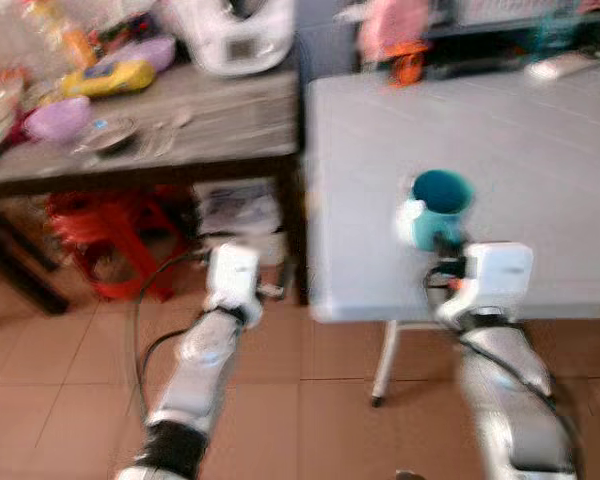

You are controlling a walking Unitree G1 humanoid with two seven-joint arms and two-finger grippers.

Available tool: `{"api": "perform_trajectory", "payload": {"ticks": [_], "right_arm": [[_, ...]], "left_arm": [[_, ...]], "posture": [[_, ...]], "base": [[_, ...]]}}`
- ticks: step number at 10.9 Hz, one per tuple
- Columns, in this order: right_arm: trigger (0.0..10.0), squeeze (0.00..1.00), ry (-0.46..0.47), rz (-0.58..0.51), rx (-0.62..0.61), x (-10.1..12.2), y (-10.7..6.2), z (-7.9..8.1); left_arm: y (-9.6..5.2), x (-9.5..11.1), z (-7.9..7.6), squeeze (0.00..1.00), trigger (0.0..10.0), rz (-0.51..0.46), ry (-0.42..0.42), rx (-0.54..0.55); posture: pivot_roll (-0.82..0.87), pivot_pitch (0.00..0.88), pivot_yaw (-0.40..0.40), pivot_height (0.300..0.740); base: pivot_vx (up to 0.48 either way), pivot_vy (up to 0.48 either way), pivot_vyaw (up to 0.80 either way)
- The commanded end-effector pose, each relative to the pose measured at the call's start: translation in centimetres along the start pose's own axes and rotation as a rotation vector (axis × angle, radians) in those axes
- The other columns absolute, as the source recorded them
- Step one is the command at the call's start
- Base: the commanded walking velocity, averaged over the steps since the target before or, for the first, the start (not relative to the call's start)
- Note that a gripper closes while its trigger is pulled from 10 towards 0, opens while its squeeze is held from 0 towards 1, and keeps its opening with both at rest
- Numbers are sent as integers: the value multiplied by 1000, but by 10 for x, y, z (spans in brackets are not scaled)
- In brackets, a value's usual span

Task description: Setting the table

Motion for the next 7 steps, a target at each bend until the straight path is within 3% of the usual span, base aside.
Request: {"api": "perform_trajectory", "payload": {"ticks": [1, 7], "right_arm": [[10000, 0, -15, -23, -15, 4, 2, -5], [10000, 0, -30, -32, -13, 4, 4, -8]], "left_arm": [[2, 1, -2, 0, 10000, -4, 0, 0], [4, -1, -6, 0, 10000, -1, 0, -3]], "posture": [[-158, 79, 133, 740], [-167, 69, 127, 740]], "base": [[0, 439, 0], [0, 437, 0]]}}
Point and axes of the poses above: a point about 5 cm out from each wrist's last joint towards the gripper, its own y axis pointing out of the wrist towards the gripper, its own x axis along the axis of the wrist's last joint, z = x × y, the point moved 1 cm from there along y, pointing out of the wrist towards the gripper, and after that the axes turned 14 degrees about -y, right-handed, at the moved point
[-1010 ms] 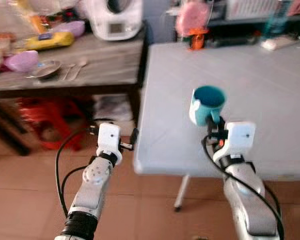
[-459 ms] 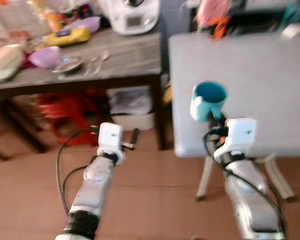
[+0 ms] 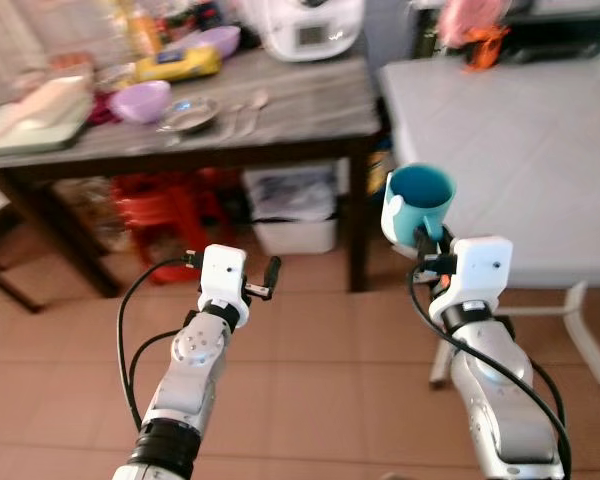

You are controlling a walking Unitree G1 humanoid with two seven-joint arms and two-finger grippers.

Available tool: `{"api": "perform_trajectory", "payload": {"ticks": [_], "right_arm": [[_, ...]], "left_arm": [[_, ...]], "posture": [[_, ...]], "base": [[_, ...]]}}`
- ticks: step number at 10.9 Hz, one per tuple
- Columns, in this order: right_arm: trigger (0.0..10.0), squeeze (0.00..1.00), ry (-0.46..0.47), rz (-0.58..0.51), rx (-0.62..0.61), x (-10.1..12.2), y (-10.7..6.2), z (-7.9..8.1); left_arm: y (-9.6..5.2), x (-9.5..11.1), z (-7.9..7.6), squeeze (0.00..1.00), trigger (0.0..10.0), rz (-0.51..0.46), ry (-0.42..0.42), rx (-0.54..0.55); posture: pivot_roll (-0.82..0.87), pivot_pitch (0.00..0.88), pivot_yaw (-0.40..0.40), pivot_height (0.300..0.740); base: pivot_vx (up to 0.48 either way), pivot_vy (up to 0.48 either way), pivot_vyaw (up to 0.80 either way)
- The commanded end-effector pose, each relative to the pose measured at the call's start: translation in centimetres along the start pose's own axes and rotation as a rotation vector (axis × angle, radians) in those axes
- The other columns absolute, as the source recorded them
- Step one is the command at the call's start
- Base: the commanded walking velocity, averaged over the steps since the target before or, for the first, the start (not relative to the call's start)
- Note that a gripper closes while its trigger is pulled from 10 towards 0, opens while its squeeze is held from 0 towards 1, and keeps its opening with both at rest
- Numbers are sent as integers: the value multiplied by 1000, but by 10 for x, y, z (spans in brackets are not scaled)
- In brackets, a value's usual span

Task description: Setting the table

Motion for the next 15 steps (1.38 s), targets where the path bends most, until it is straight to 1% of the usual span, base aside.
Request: {"api": "perform_trajectory", "payload": {"ticks": [1, 4, 5, 7, 8, 11, 15], "right_arm": [[10000, 0, 3, -11, -14, 2, 0, -3], [10000, 0, -2, -15, -8, 2, 1, -3], [10000, 0, 0, -16, -8, 2, 1, -3], [10000, 0, 4, -13, -9, 1, 1, -3], [10000, 0, 2, -12, -10, 1, 0, -3], [10000, 0, -5, -12, -14, 0, 0, -5], [10000, 0, -1, -16, -12, 1, 0, -4]], "left_arm": [[0, -1, -1, 0, 10000, 7, 18, -5], [0, -2, -1, 0, 10000, 4, 18, -2], [0, -2, -1, 0, 10000, 4, 16, -2], [-1, 4, -4, 0, 10000, -40, 22, -39], [0, 6, -4, 0, 10000, -48, -10, -40], [-2, 8, -7, 0, 10000, -58, -25, -97], [-3, 8, -12, 0, 10000, -62, -50, -143]], "posture": [[-167, 68, 126, 740], [-165, 68, 121, 740], [-164, 68, 122, 740], [-163, 67, 121, 740], [-164, 67, 122, 740], [-166, 66, 125, 740], [-166, 69, 127, 740]], "base": [[0, 435, 438], [0, 433, 435], [0, 330, 0], [0, 0, 0], [0, 0, 0], [0, 0, 0], [296, 0, 0]]}}
Point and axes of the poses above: a point about 5 cm out from each wrist's last joint towards the gripper, its own y axis pointing out of the wrist towards the gripper, its own x axis along the axis of the wrist's last joint, z = x × y, the point moved 1 cm from there along y, pointing out of the wrist towards the gripper, and after that the axes turned 14 degrees about -y, right-handed, at the moved point
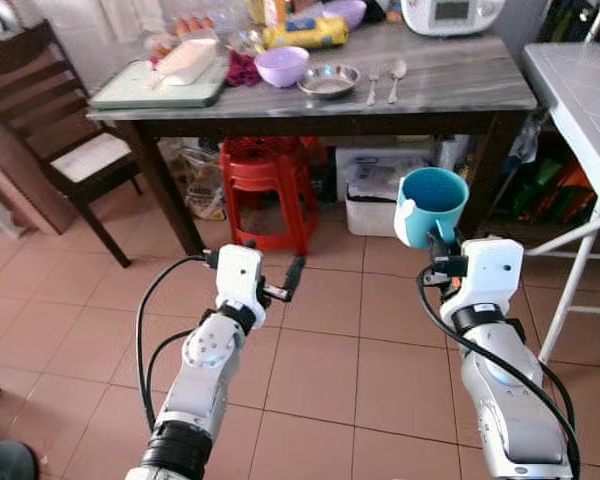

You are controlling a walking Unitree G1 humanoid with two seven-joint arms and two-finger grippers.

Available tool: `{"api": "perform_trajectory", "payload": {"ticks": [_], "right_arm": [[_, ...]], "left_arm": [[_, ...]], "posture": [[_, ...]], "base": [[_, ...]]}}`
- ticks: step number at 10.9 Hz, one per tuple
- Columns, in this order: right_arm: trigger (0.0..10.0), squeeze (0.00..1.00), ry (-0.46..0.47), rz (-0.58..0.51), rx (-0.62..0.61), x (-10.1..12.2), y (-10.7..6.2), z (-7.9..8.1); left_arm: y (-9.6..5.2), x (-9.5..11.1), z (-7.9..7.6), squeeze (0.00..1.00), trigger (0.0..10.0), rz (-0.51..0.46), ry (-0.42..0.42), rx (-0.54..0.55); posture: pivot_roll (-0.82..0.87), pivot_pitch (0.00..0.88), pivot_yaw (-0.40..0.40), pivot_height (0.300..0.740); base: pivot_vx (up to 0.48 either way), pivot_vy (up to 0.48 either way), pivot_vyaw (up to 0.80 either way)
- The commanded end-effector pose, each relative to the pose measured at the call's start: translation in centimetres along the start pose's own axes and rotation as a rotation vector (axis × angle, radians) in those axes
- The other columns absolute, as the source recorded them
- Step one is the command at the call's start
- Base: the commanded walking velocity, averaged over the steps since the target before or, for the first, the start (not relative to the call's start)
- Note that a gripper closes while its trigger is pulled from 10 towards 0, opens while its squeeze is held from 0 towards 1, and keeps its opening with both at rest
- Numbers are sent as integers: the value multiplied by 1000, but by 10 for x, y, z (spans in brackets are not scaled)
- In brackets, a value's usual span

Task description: Setting the table

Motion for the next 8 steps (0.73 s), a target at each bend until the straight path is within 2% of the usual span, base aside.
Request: {"api": "perform_trajectory", "payload": {"ticks": [1, 6, 8], "right_arm": [[10000, 0, 8, -42, 5, 9, 2, 2], [10000, 0, 13, -41, 0, 9, 3, 1], [10000, 0, 14, -43, -7, 10, 3, 0]], "left_arm": [[-1, 5, 3, 0, 10000, -20, 10, 0], [-1, 5, 0, 0, 10000, -17, 1, -20], [-1, 4, -1, 0, 10000, -11, -2, -26]], "posture": [[-165, 71, 129, 740], [-169, 71, 131, 740], [-171, 71, 131, 740]], "base": [[401, 0, 450], [409, 0, 540], [414, 0, 0]]}}
Point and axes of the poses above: a point about 5 cm out from each wrist's last joint towards the gripper, its own y axis pointing out of the wrist towards the gripper, its own x axis along the axis of the wrist's last joint, z = x × y, the point moved 1 cm from there along y, pointing out of the wrist towards the gripper, and after that the axes turned 14 degrees about -y, right-handed, at the moved point
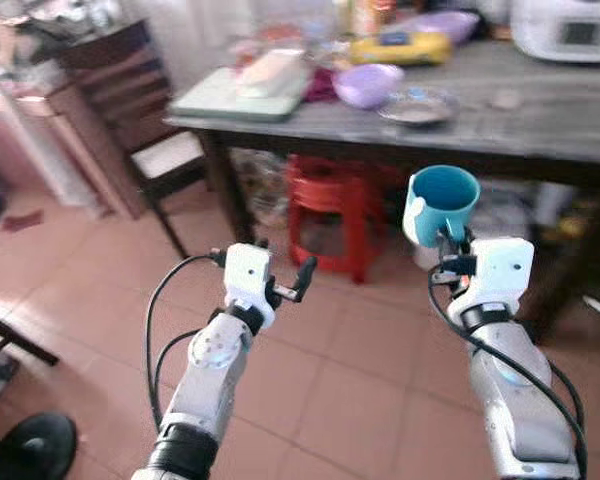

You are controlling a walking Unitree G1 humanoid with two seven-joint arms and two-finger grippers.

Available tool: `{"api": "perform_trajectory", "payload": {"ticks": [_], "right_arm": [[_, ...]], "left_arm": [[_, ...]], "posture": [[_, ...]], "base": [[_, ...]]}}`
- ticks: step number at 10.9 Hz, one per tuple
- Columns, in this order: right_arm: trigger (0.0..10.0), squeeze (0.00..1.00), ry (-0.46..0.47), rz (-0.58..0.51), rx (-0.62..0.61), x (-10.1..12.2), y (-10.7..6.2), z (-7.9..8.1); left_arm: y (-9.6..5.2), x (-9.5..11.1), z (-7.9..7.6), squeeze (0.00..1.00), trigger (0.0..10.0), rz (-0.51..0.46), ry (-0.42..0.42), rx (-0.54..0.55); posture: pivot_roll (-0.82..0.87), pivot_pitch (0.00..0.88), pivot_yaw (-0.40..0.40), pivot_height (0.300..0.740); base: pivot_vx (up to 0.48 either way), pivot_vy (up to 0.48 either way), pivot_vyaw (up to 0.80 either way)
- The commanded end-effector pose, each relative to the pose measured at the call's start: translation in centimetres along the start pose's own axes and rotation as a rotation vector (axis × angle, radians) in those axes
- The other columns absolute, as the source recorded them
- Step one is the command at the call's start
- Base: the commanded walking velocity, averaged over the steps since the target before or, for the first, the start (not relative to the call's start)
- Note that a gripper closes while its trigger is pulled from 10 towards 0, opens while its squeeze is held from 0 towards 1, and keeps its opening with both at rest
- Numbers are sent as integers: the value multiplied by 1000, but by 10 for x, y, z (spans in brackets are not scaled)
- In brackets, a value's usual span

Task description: Setting the table

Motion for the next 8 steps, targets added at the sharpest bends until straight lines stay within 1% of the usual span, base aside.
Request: {"api": "perform_trajectory", "payload": {"ticks": [1, 2, 5, 6, 8], "right_arm": [[10000, 0, 25, -25, -3, 7, 1, 0], [10000, 0, 20, -24, -5, 7, 1, 0], [10000, 0, 23, -25, -3, 7, 2, -1], [10000, 0, 23, -26, -2, 7, 3, -1], [10000, 0, 20, -31, -3, 8, 4, -2]], "left_arm": [[0, 2, 2, 0, 10000, -1, 5, 3], [0, 1, 2, 0, 10000, 2, 2, 0], [0, 0, 0, 0, 10000, 8, 3, -5], [0, -1, 0, 0, 10000, 8, 2, -5], [1, -1, -1, 0, 10000, 9, 0, -10]], "posture": [[-173, 71, 131, 740], [-172, 71, 131, 740], [-172, 70, 127, 740], [-173, 67, 126, 740], [-176, 61, 127, 740]], "base": [[412, 0, 0], [412, 0, -456], [408, 0, -800], [401, 0, -563], [396, 0, 0]]}}
Point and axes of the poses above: a point about 5 cm out from each wrist's last joint towards the gripper, its own y axis pointing out of the wrist towards the gripper, its own x axis along the axis of the wrist's last joint, z = x × y, the point moved 1 cm from there along y, pointing out of the wrist towards the gripper, and after that the axes turned 14 degrees about -y, right-handed, at the moved point
